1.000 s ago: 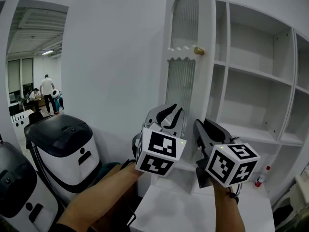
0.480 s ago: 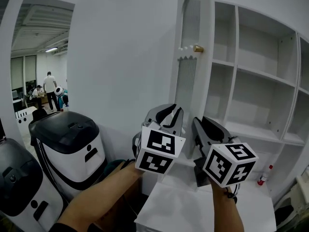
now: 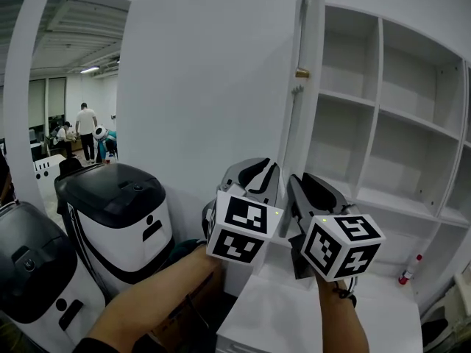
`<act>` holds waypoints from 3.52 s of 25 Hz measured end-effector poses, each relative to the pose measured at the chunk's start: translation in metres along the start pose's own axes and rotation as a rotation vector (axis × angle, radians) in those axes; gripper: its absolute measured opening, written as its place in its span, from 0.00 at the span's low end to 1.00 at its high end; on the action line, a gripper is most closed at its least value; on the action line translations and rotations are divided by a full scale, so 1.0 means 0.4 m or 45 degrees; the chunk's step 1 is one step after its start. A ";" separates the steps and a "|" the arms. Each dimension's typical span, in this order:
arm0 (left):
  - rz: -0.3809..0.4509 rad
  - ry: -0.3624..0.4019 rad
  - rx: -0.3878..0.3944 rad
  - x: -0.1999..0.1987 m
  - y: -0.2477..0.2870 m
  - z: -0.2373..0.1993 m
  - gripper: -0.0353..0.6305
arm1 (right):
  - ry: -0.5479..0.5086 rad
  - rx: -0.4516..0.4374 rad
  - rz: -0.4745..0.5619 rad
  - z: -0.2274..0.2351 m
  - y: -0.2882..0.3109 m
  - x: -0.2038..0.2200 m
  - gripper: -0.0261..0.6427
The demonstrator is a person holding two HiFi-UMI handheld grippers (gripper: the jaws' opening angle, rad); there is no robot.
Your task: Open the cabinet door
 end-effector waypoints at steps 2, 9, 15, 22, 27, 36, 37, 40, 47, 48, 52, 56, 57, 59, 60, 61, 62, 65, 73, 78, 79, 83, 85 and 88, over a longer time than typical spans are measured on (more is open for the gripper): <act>-0.003 -0.005 -0.011 0.006 -0.015 -0.020 0.13 | 0.005 -0.011 0.006 -0.022 0.017 0.000 0.17; -0.025 -0.028 -0.048 0.039 -0.070 -0.092 0.13 | -0.001 -0.021 0.011 -0.091 0.075 0.006 0.18; -0.067 -0.038 -0.072 0.065 -0.097 -0.135 0.13 | -0.015 -0.044 0.004 -0.135 0.120 0.009 0.18; -0.081 -0.078 -0.073 0.078 -0.121 -0.168 0.13 | -0.019 -0.055 0.003 -0.158 0.149 0.013 0.18; -0.064 -0.109 -0.041 0.070 -0.127 -0.150 0.13 | -0.045 -0.043 0.003 -0.160 0.143 0.013 0.19; -0.039 -0.177 0.024 0.056 -0.127 -0.112 0.13 | -0.096 -0.021 -0.039 -0.158 0.106 0.025 0.18; -0.036 -0.183 0.030 0.054 -0.127 -0.107 0.13 | -0.095 -0.013 -0.041 -0.153 0.099 0.027 0.18; -0.030 -0.187 0.042 0.054 -0.127 -0.087 0.13 | -0.082 0.005 -0.040 -0.135 0.075 0.029 0.18; -0.011 -0.186 0.073 0.028 -0.124 0.001 0.11 | -0.083 0.051 -0.055 -0.078 0.001 0.041 0.15; -0.009 -0.183 0.080 0.020 -0.118 0.020 0.11 | -0.083 0.060 -0.058 -0.064 -0.012 0.043 0.14; -0.020 -0.195 0.113 -0.001 -0.086 0.106 0.10 | -0.093 0.100 -0.066 0.001 -0.072 0.038 0.11; -0.047 -0.241 0.158 -0.015 -0.049 0.200 0.10 | -0.094 0.137 -0.070 0.071 -0.138 0.023 0.11; -0.053 -0.251 0.168 -0.018 -0.042 0.222 0.09 | -0.096 0.144 -0.072 0.085 -0.154 0.021 0.10; -0.067 -0.267 0.185 -0.022 -0.030 0.263 0.09 | -0.101 0.159 -0.078 0.111 -0.185 0.021 0.09; -0.074 -0.272 0.192 -0.024 -0.025 0.282 0.09 | -0.101 0.165 -0.082 0.125 -0.199 0.022 0.09; -0.080 -0.276 0.199 -0.026 -0.019 0.301 0.09 | -0.100 0.171 -0.086 0.137 -0.212 0.023 0.09; -0.086 -0.279 0.205 -0.028 -0.015 0.319 0.08 | -0.099 0.177 -0.090 0.150 -0.226 0.025 0.09; -0.099 -0.292 0.220 -0.037 -0.003 0.368 0.08 | -0.102 0.193 -0.101 0.181 -0.265 0.030 0.08; -0.129 -0.324 0.245 -0.059 0.015 0.471 0.07 | -0.109 0.216 -0.132 0.242 -0.347 0.039 0.07; -0.141 -0.324 0.246 -0.069 0.016 0.505 0.07 | -0.106 0.232 -0.140 0.268 -0.380 0.045 0.07; -0.145 -0.327 0.247 -0.068 0.017 0.511 0.07 | -0.102 0.233 -0.142 0.272 -0.384 0.047 0.07; -0.162 -0.330 0.245 -0.065 0.017 0.521 0.07 | -0.093 0.230 -0.146 0.280 -0.390 0.054 0.07; -0.168 -0.331 0.247 -0.063 0.016 0.522 0.07 | -0.090 0.227 -0.148 0.280 -0.390 0.056 0.07; -0.176 -0.326 0.249 -0.058 0.013 0.521 0.07 | -0.088 0.222 -0.148 0.277 -0.388 0.061 0.07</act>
Point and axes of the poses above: the fingertips, and each gripper's own axes: y forward along the fingers, z to its right, x out of its underside, the point moved 2 cm from there along -y, backward along the fingers, and after that the axes turned 4 degrees about -z, right-handed, at the moved point
